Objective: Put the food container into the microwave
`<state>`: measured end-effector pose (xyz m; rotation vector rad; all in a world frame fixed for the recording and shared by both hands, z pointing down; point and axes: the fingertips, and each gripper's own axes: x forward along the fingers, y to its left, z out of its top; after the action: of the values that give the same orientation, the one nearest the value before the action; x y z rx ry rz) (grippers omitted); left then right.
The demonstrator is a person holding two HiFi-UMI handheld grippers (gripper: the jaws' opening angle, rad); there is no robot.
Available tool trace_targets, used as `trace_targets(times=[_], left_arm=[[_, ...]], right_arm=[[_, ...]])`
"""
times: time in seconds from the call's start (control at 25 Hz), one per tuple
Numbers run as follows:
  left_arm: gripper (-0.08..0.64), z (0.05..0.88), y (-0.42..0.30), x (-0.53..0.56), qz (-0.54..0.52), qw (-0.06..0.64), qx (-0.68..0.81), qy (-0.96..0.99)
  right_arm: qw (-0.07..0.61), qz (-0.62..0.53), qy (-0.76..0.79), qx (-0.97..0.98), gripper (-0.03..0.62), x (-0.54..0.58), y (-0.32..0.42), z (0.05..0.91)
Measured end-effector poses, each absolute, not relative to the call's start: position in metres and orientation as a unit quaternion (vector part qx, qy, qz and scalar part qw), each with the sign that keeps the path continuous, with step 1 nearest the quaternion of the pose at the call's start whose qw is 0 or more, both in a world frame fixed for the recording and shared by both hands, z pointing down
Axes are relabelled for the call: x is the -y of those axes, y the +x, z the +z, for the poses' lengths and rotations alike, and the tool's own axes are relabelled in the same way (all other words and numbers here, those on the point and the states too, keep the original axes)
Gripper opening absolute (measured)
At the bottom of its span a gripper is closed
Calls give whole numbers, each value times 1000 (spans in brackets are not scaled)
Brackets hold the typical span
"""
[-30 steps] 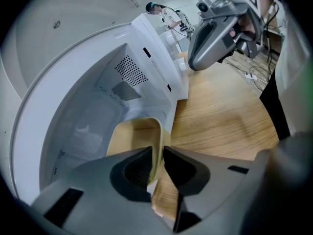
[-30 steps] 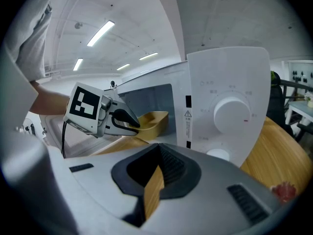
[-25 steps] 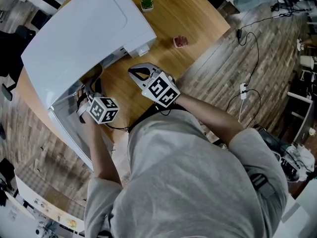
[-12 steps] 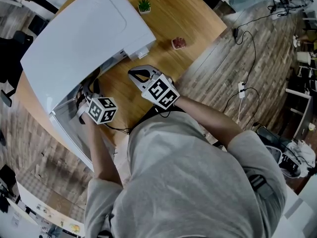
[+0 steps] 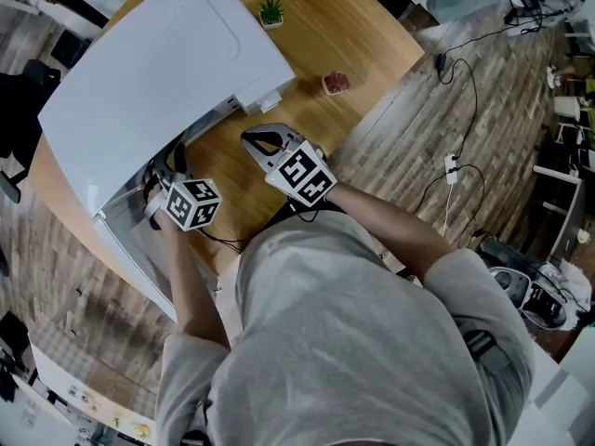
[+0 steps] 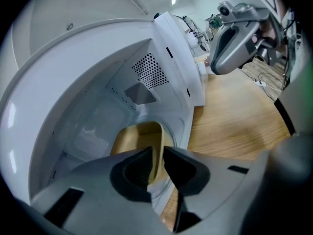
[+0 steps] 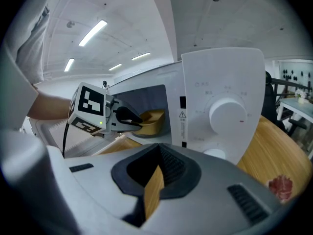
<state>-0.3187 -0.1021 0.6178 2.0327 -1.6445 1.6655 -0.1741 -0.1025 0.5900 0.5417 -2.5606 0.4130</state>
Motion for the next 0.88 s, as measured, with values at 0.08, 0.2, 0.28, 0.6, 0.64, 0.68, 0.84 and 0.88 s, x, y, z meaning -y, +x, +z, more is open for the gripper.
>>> trace_targets(times=[0.08, 0.2, 0.28, 0.6, 0.64, 0.68, 0.84, 0.88], left_arm=[[86, 617, -318, 103, 536, 20, 532, 656], [87, 618, -320, 105, 534, 21, 535, 654], [87, 618, -322, 106, 532, 21, 539, 653], [97, 619, -326, 106, 513, 48, 556, 652], [99, 619, -327, 108, 509, 50, 559, 652], [101, 619, -326, 108, 504, 51, 562, 653], [121, 619, -328, 110, 493, 54, 573, 653], [124, 618, -330, 110, 491, 55, 577, 651]], right_arm=[[243, 152, 200, 937, 5, 101, -174, 589], [244, 153, 202, 936, 5, 102, -174, 590], [245, 153, 204, 935, 5, 102, -173, 590], [254, 159, 200, 933, 5, 99, -174, 592], [253, 159, 201, 933, 5, 99, -175, 592], [251, 159, 202, 933, 5, 100, -175, 592], [243, 171, 209, 932, 5, 100, -180, 591], [240, 172, 209, 932, 5, 100, -181, 590]])
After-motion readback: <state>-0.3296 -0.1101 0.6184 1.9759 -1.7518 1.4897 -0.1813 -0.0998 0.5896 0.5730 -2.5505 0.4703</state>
